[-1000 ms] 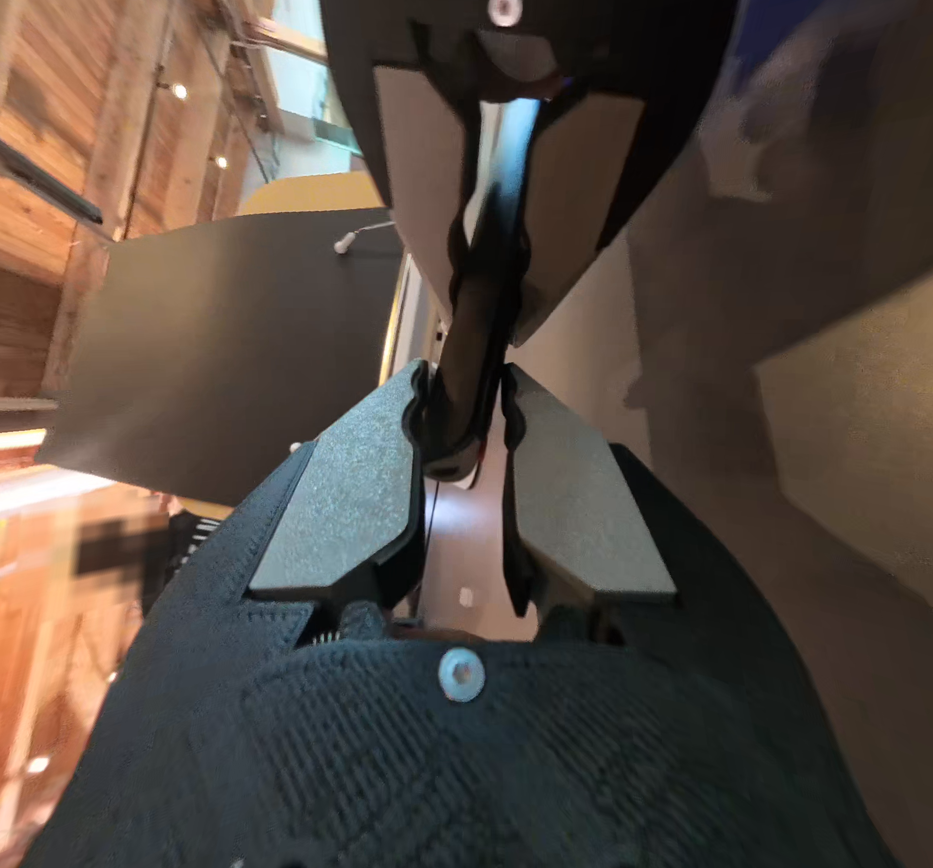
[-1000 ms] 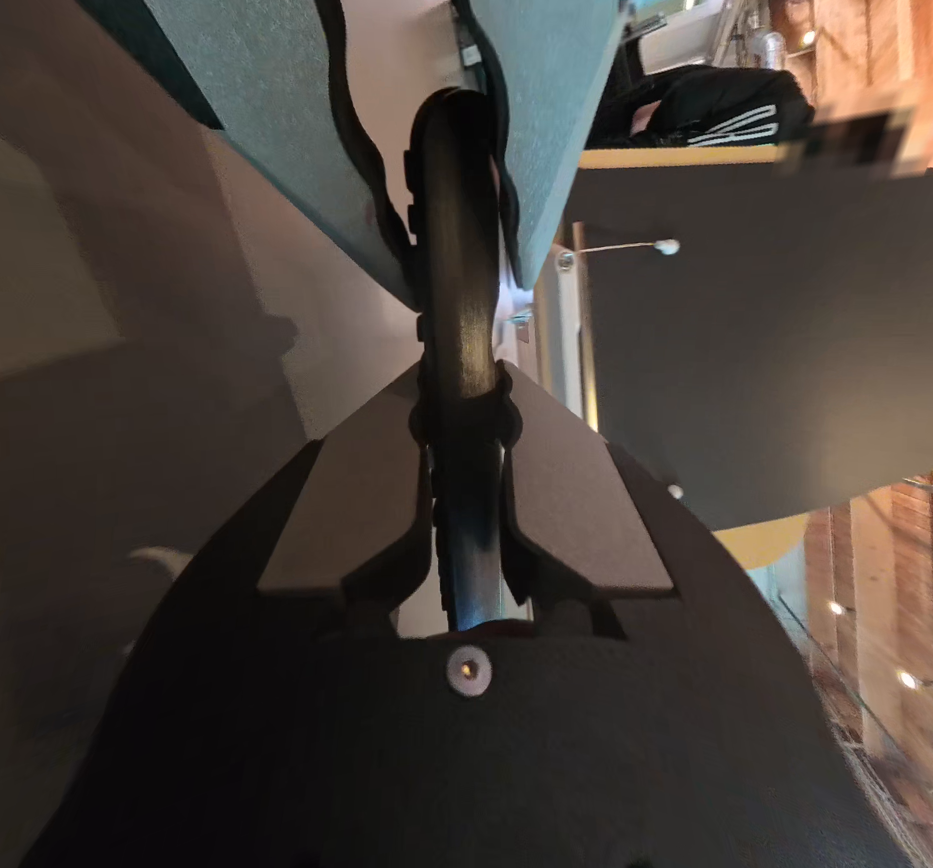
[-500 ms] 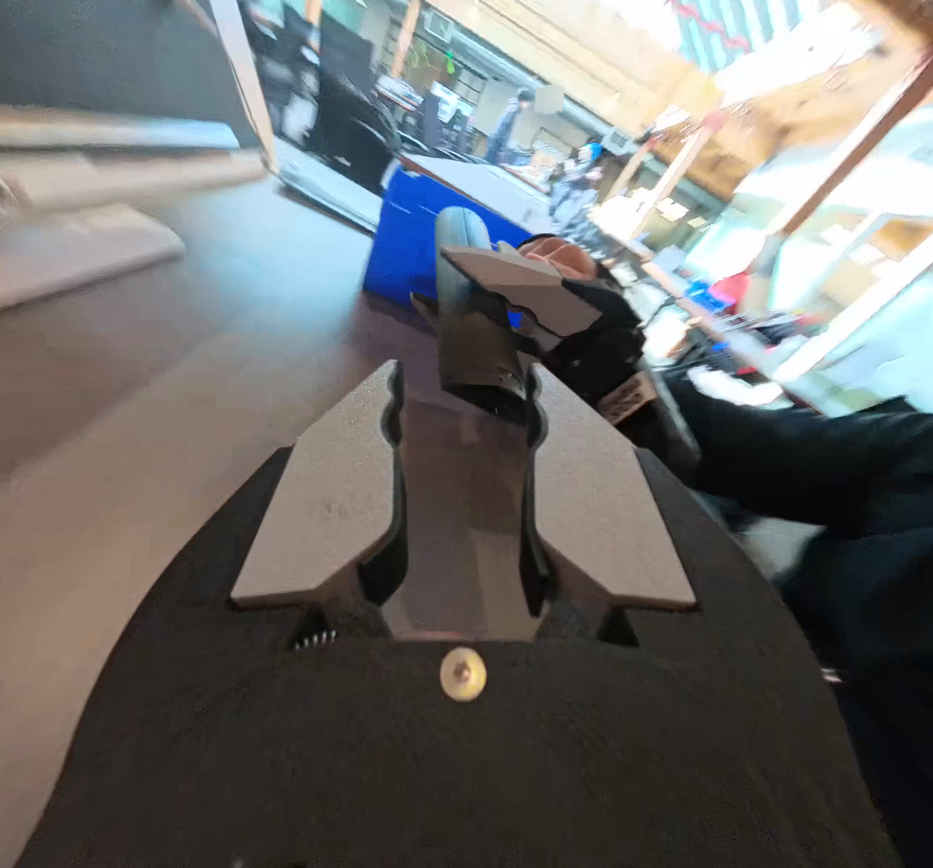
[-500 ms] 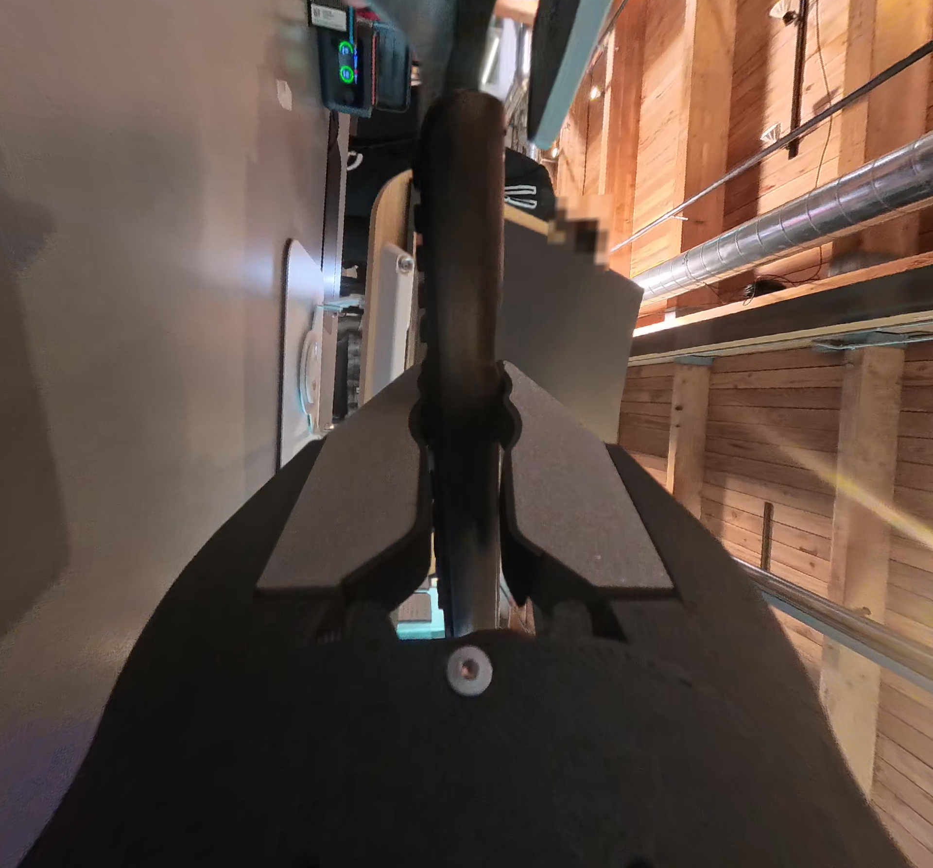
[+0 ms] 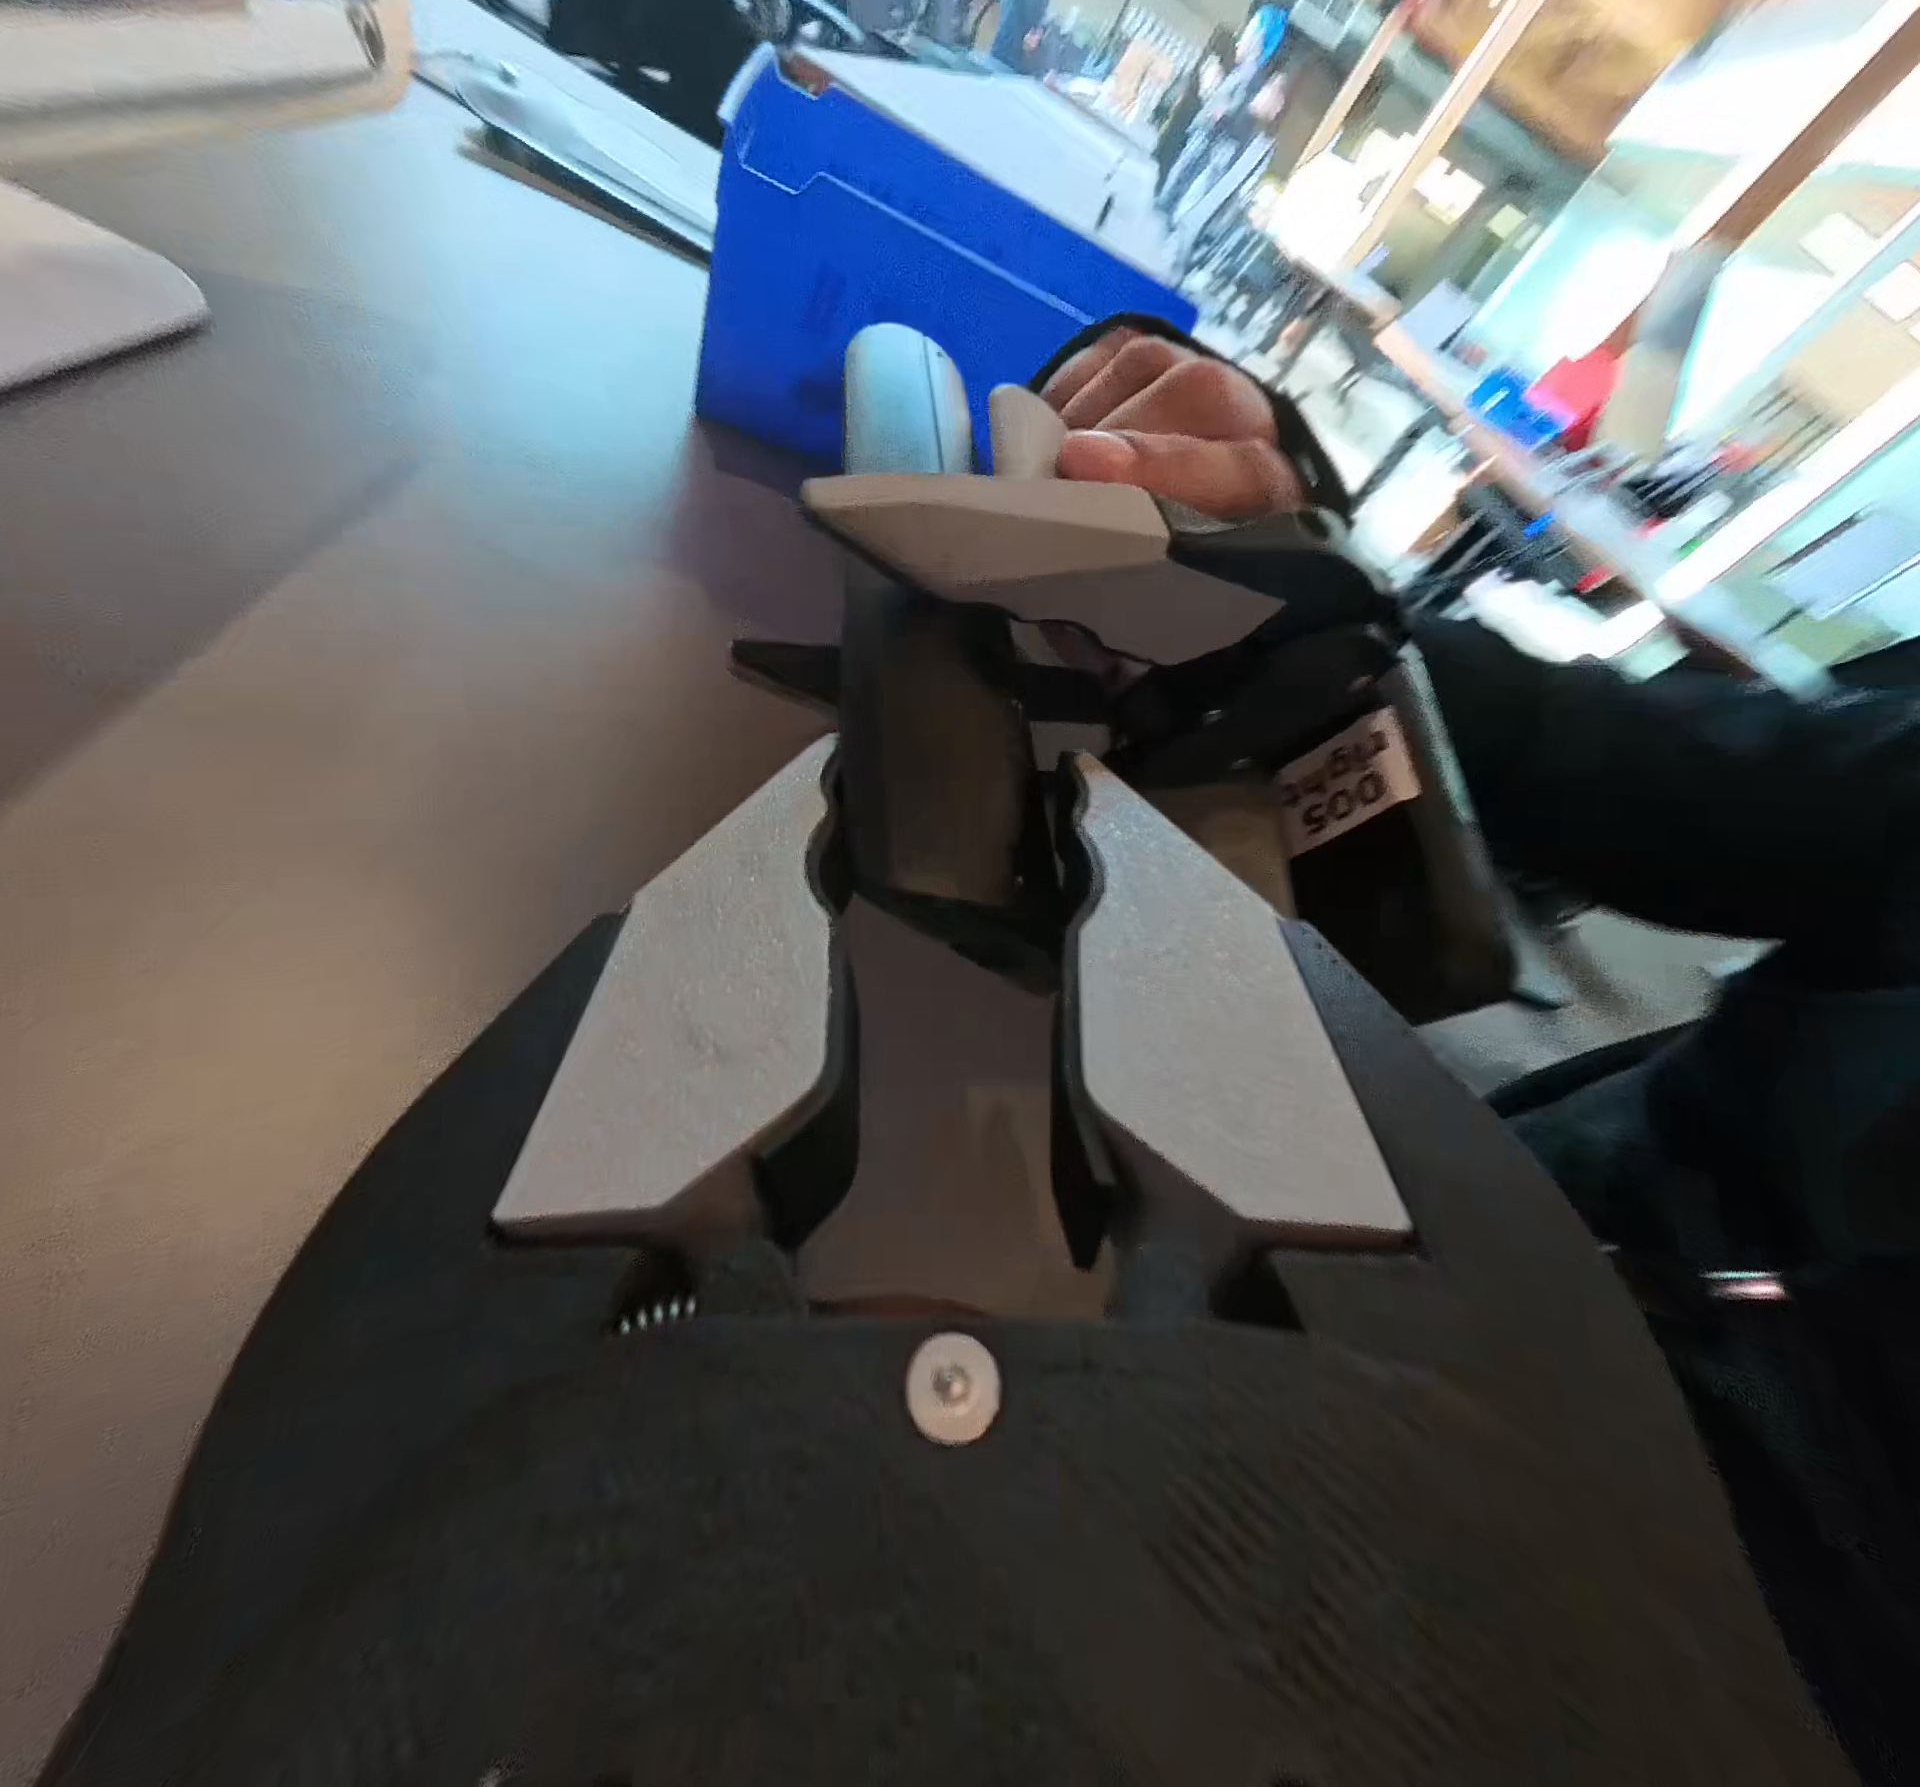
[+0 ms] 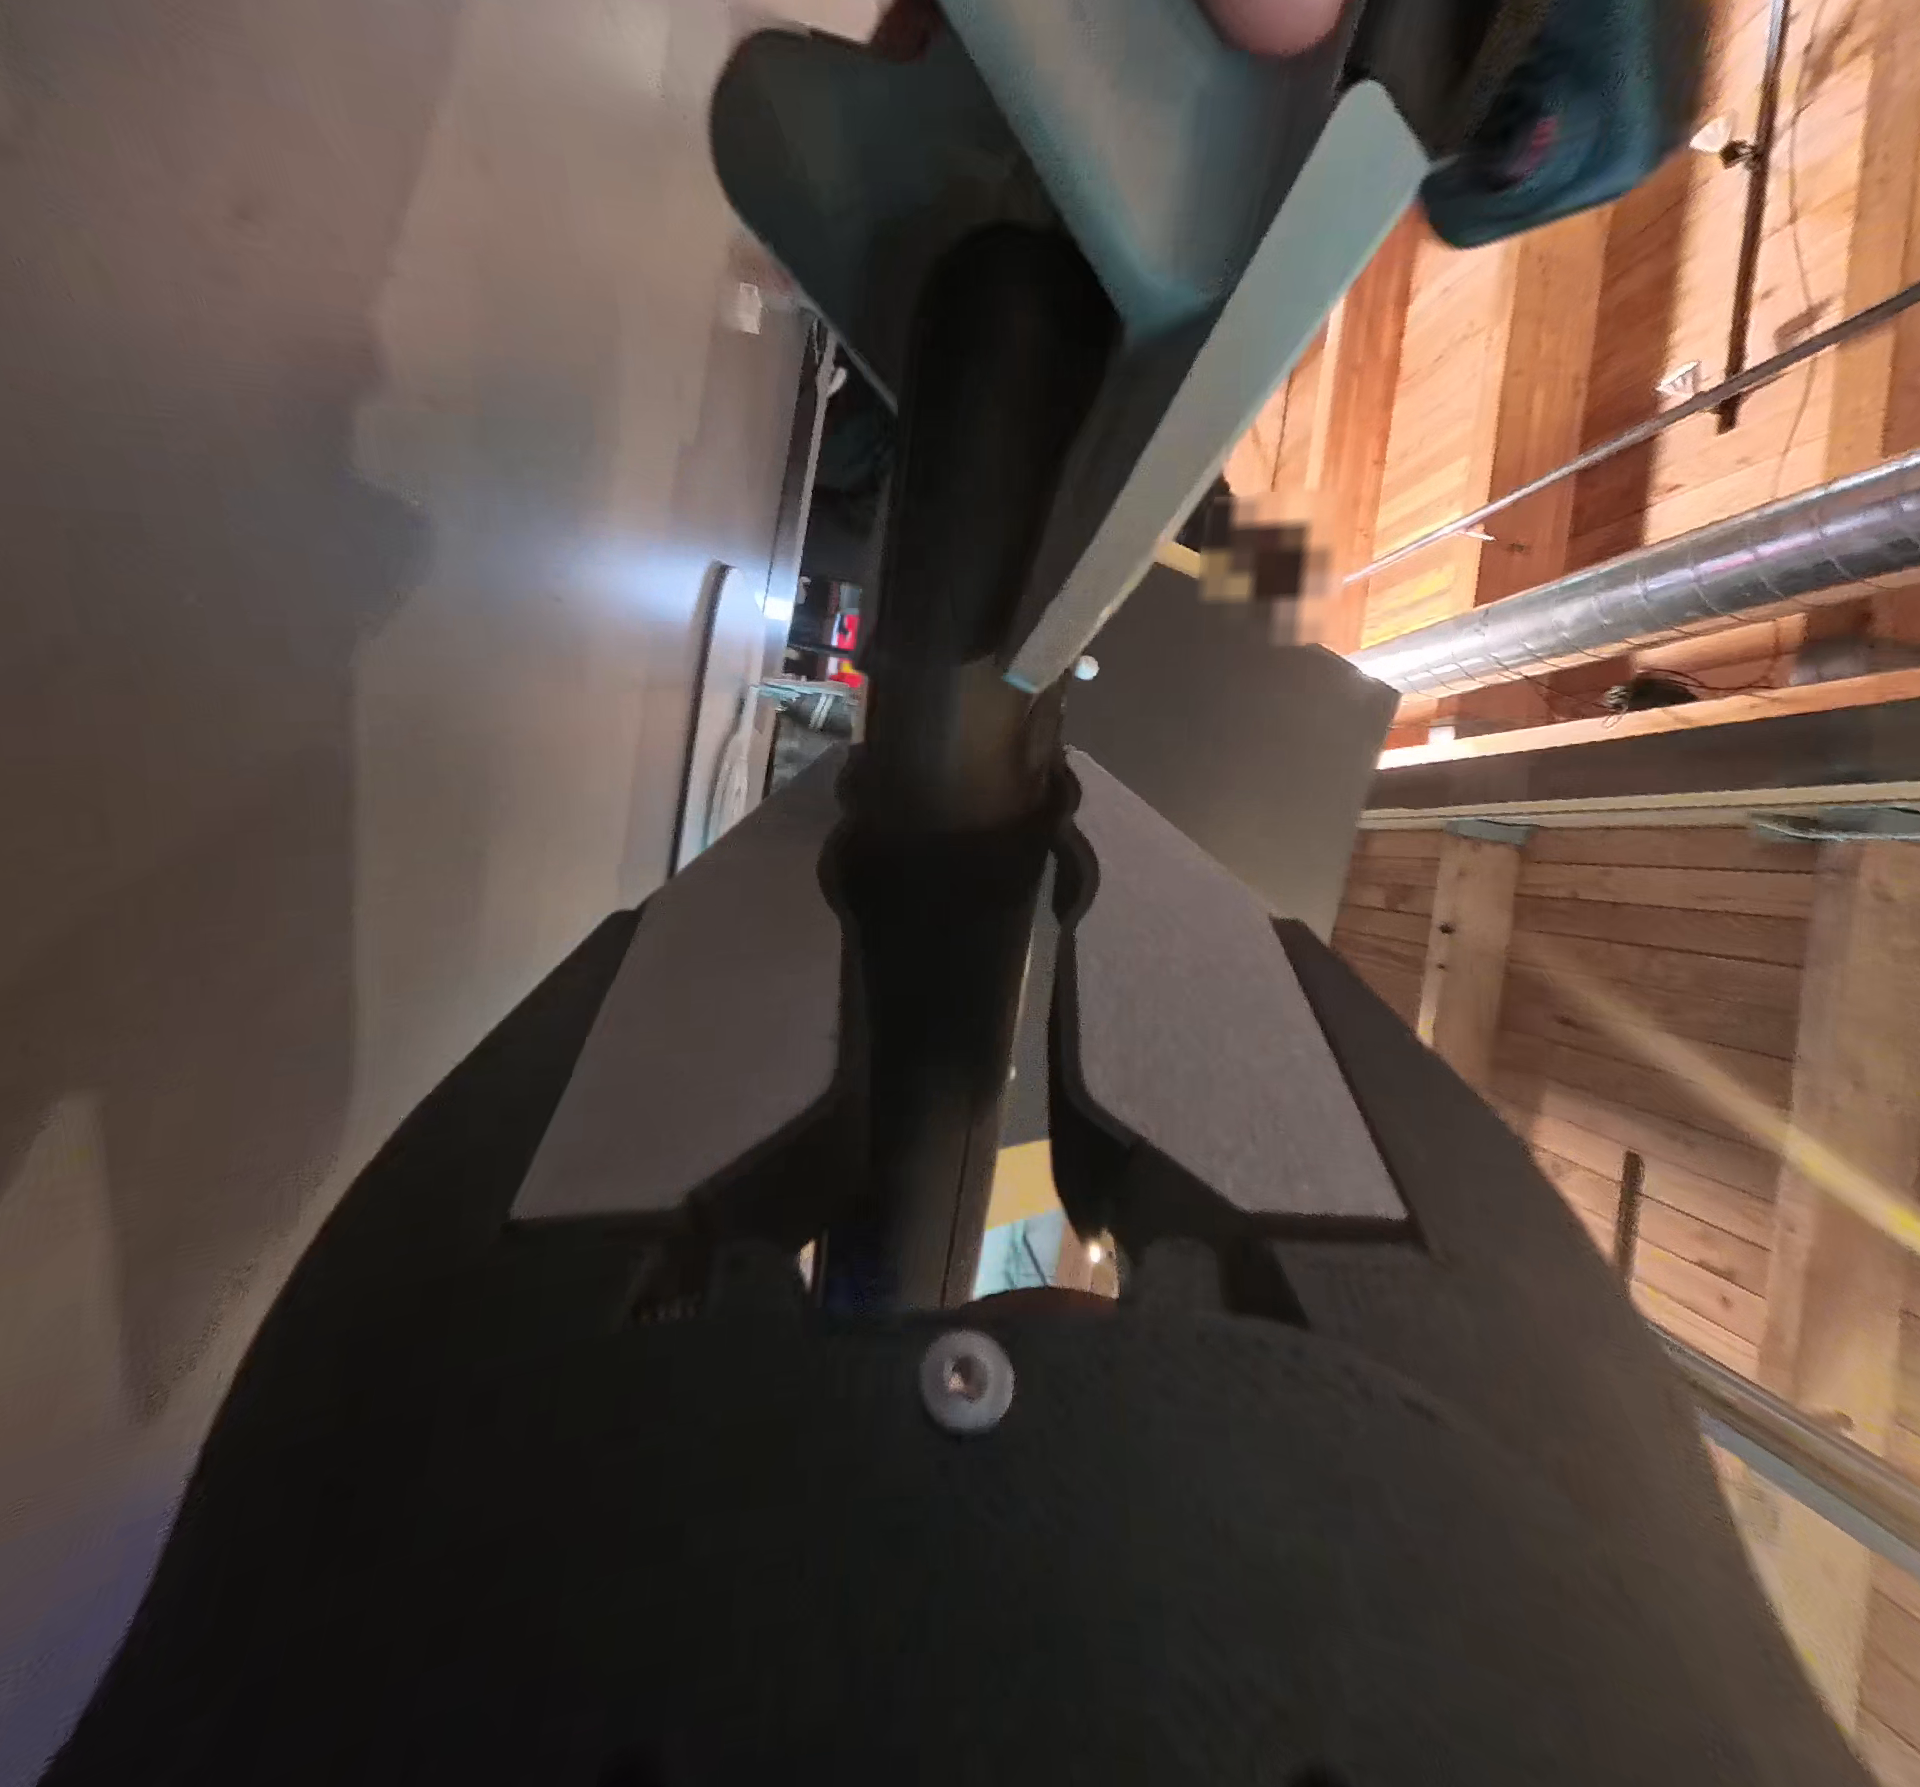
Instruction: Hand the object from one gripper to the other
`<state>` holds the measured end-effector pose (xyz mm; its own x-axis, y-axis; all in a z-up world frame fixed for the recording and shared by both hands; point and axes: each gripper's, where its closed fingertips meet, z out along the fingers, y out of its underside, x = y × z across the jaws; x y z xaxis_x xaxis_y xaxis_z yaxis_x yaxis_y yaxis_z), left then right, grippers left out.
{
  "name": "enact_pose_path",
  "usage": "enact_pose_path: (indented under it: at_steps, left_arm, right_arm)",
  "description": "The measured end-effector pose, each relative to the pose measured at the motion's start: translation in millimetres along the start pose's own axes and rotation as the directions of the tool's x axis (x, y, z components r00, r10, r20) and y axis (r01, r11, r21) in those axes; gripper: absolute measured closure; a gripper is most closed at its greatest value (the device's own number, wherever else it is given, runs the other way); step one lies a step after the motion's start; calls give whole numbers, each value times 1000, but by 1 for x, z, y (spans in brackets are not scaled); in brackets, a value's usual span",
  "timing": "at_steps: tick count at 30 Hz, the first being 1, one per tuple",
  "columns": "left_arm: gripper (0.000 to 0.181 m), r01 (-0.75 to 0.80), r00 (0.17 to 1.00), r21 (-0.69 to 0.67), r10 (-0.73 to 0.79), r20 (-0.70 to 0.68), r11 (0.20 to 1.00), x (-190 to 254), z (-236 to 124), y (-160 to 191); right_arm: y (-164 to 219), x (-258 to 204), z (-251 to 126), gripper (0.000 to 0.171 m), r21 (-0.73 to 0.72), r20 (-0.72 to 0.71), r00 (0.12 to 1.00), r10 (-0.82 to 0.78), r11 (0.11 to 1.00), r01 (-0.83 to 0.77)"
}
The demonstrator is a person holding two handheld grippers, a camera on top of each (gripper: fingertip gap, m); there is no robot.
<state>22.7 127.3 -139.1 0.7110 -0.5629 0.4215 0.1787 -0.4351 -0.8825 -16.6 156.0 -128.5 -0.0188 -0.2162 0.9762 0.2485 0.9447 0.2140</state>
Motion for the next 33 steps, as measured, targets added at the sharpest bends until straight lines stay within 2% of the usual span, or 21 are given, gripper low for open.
enact_pose_path:
  at_steps: [2, 4, 5, 7, 8, 11, 15, 17, 19, 22, 24, 26, 29, 31, 33]
  left_arm:
    - [144, -157, 984, -40, 160, 82, 987, -2, 0, 1]
    - [145, -377, 902, -138, 396, 171, 916, -4, 2, 7]
    - [145, -495, 824, -187, 526, 209, 849, -6, 2, 8]
    - [145, -692, 601, -322, 763, 237, 645, -7, 4, 15]
    - [145, -748, 492, -368, 833, 251, 553, -8, 4, 14]
    - [145, -802, 259, -481, 931, 256, 355, -11, 4, 10]
    - [146, -773, -19, -620, 973, 232, 132, -24, -3, 3]
    - [146, -748, -121, -662, 969, 214, 53, -27, -5, 0]
    - [146, -742, -169, -670, 960, 222, 24, -25, -5, -4]
    - [146, -746, -174, -664, 950, 260, 45, -25, -5, -6]
    - [148, -772, -110, -625, 942, 316, 119, -23, -5, -8]
    - [150, -799, 27, -541, 914, 405, 263, -21, -7, -14]
    - [157, -797, 273, -331, 791, 547, 504, -19, -20, -33]
    - [160, -754, 362, -251, 702, 613, 607, -29, -35, -42]
    - [163, -704, 378, -238, 636, 672, 669, -44, -50, -46]
  right_arm:
    - [0, -2, 1, 135, -4, 9, 1000, 24, 1000, -24]
    - [1, -7, 2, 129, 2, 45, 997, 66, 998, -66]
    - [0, -11, 3, 123, 10, 74, 992, 99, 995, -100]
    - [0, -20, 2, 115, 17, 139, 977, 161, 986, -164]
    - [2, -22, 2, 116, 3, 153, 973, 172, 985, -175]
    - [3, -24, 0, 118, 10, 180, 964, 195, 980, -200]
    - [1, -25, -7, 129, 32, 244, 932, 269, 958, -285]
    - [0, -24, -9, 131, 38, 267, 914, 305, 944, -327]
    - [2, -24, -10, 139, 27, 278, 904, 326, 938, -346]
    - [4, -23, -10, 140, 18, 278, 904, 325, 939, -343]
    - [6, -21, -9, 142, -6, 277, 898, 342, 935, -355]
    - [13, -18, -7, 144, -38, 261, 884, 387, 920, -391]
    - [33, -10, -4, 145, -117, 231, 813, 535, 844, -523]
    - [48, -3, -4, 145, -149, 197, 751, 630, 777, -612]
    - [60, 5, -5, 145, -161, 164, 685, 709, 705, -691]
